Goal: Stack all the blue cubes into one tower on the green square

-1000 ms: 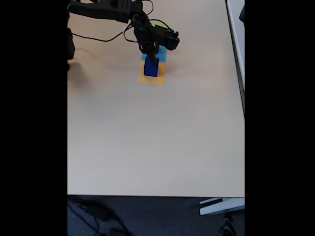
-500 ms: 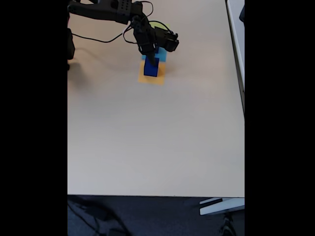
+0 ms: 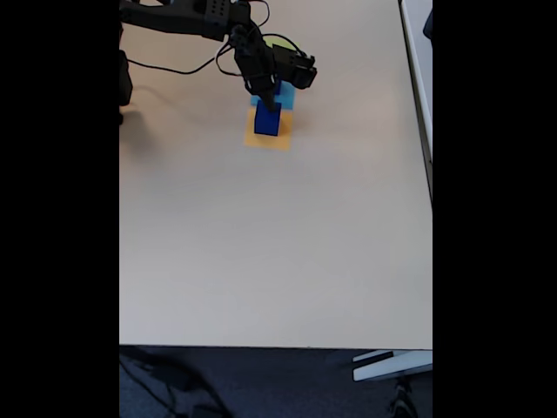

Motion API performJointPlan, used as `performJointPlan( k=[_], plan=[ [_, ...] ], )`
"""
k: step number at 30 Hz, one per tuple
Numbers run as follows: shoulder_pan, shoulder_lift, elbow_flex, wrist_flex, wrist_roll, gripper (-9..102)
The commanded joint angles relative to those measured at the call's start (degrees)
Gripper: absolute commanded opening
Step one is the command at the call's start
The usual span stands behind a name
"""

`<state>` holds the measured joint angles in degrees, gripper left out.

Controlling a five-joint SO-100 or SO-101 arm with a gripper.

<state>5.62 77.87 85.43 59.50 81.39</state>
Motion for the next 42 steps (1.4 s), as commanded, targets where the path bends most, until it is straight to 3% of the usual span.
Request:
performJointPlan(
  k=[1, 42],
  plan=[
    [0.18, 5.19, -0.44, -0.70, -0.35, 8],
    [0.18, 5.10, 0.62, -0.79, -0.97, 7]
  ],
)
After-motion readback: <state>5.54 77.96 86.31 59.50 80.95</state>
